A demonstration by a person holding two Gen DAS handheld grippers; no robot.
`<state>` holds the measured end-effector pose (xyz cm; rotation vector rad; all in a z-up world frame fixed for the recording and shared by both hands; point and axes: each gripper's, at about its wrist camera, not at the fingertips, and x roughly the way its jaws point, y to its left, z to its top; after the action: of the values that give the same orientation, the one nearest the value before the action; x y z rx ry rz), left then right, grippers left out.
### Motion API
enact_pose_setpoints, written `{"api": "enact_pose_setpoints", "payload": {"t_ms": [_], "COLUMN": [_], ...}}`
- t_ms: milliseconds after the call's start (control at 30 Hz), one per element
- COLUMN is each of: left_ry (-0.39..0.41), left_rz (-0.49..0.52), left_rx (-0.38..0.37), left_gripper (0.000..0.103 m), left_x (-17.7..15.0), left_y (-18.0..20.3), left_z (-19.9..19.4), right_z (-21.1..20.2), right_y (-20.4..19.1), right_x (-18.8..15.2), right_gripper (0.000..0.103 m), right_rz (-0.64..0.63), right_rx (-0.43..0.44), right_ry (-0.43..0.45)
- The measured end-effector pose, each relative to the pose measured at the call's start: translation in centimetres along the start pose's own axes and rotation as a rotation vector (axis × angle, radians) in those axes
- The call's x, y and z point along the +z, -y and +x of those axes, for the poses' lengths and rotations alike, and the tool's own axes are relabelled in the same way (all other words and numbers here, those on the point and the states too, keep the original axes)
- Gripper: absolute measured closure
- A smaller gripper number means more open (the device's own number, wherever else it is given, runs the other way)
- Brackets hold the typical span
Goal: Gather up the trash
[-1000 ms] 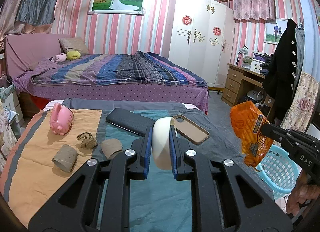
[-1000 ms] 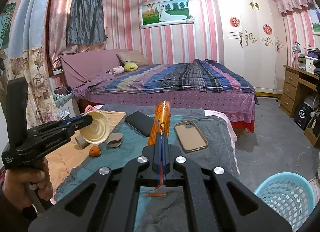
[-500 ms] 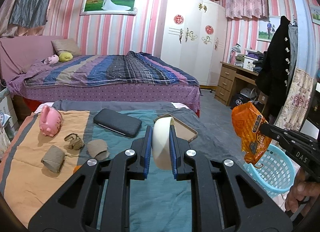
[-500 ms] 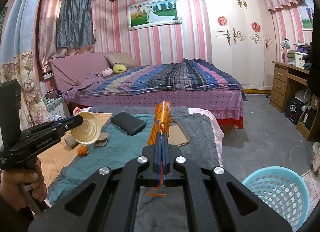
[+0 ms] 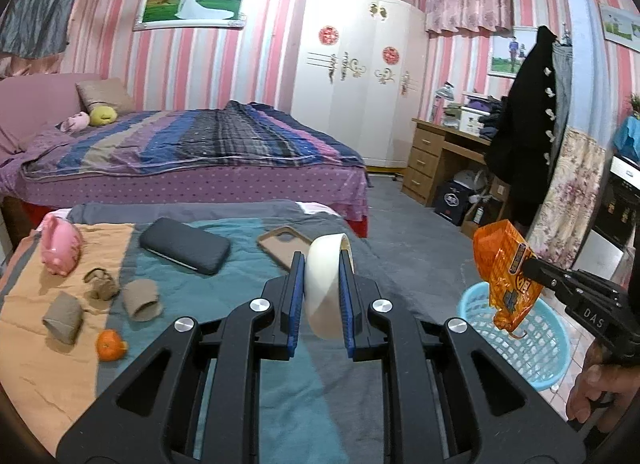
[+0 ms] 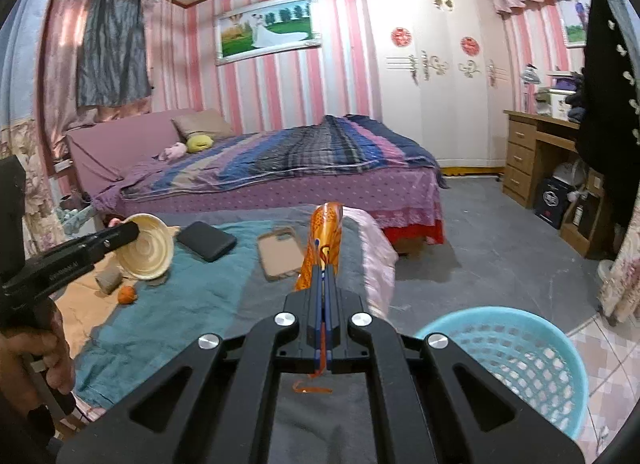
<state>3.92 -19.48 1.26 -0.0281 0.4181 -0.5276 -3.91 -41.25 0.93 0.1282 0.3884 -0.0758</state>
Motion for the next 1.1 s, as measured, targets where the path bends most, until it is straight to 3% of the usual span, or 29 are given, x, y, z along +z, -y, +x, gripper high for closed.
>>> {"api": "enact_pose_setpoints", "payload": {"t_ms": [700,800,933,967,1000,1033,1100], "left_ry": [-0.057,-0.064,-0.096,-0.107,-0.119,-0.130,-0.138], "left_rz": [0.073,0.093,0.104,0.101,0.098,0.099,0.109], "left_rx": [-0.207,-0.236,-0.278,-0.294,-0.314,-0.330,-0.335], "left_gripper": [0.088,0.088,0.088,0.088,0.088,0.088,0.088], "left_x": [-2.1,-2.5,-3.1,-3.3,-3.4,-3.6,-3.8], "left_y": [11.1,12.9,14.9,15.6,16.1,16.7,17.3], "left_z": [3.5,4.0,5.0,5.4,5.7,6.0,6.5], "right_z": [-2.8,-2.9,-2.5,-2.3,-2.3,-2.5,-2.8], "right_y": [9.9,10.6,12.4,13.0,12.9,13.3,13.8], "right_x": [-3.1,-3.7,-4.2,-4.4,-4.2,-4.3,-4.7], "right_gripper": [0.102,0.102,0.097,0.094,0.082,0.063,0.049], "right_rz": [0.139,0.155,0.209,0.236,0.243,0.264,0.287], "right_rx": [-0.160,-0.156,-0.216,-0.240,-0.250,-0.271,-0.292], "right_ry": [-0.046,-0.074,-0.120,-0.132,-0.132,-0.125,-0.109]}}
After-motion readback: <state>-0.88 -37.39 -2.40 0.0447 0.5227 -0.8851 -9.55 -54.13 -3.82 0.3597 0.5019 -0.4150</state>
